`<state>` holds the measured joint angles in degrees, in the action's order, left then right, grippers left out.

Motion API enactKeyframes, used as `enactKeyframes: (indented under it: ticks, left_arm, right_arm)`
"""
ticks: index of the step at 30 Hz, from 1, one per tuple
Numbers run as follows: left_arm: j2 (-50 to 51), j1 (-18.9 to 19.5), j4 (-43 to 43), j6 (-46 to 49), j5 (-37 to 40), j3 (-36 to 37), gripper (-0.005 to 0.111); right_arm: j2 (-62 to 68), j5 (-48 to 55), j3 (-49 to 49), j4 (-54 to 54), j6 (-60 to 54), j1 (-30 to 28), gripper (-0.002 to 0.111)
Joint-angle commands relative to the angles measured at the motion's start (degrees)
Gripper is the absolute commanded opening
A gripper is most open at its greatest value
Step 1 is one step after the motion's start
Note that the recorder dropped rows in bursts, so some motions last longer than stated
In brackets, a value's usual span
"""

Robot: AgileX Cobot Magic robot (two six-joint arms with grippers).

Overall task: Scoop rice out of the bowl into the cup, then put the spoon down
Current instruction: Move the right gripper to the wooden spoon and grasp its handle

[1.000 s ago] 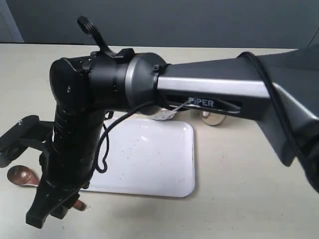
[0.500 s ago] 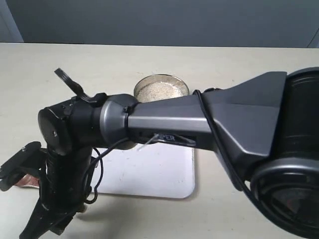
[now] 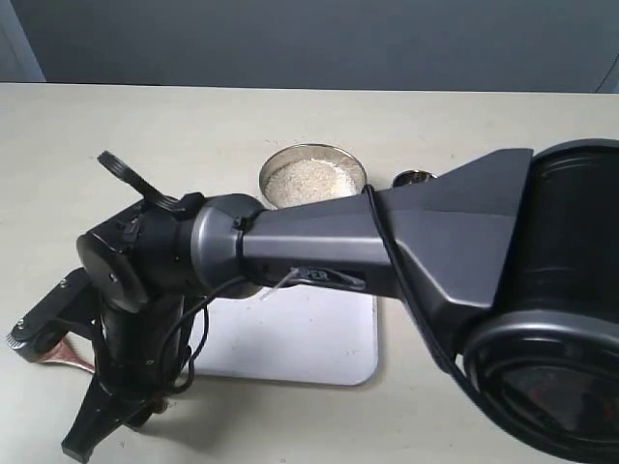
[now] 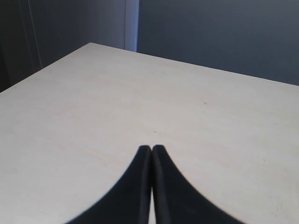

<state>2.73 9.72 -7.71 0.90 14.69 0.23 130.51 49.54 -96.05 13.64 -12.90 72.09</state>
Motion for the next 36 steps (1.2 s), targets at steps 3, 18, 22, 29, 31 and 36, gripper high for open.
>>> enactKeyframes:
  ticks: [3, 18, 22, 29, 31, 36]
  left_arm:
    - [-0.03, -0.18, 0.0, -0.36, -0.47, -0.23, 0.0]
    - [-0.03, -0.18, 0.0, -0.36, -0.47, -0.23, 0.0]
    - [-0.03, -0.18, 0.0, -0.36, -0.57, -0.23, 0.0]
    - [-0.03, -0.18, 0.0, -0.36, -0.57, -0.23, 0.0]
    - [-0.03, -0.18, 0.0, -0.36, -0.57, -0.23, 0.0]
    - [-0.03, -0.18, 0.0, -0.36, -0.57, -0.23, 0.0]
  right_arm:
    - [0.66, -1.95, -0.3, -0.73, 0.05, -0.11, 0.04]
    - [3.05, -0.71, -0.3, -2.43, 0.05, -0.11, 0.026]
    - [3.2, 0.0, -0.3, -2.65, 0.05, -0.11, 0.012]
    - [2.96, 2.05, -0.3, -2.2, 0.05, -0.11, -0.001]
    - [2.37, 2.44, -0.3, -1.53, 0.05, -0.11, -0.001]
    - [-0.74, 2.48, -0.3, -1.13, 0.05, -0.11, -0.001]
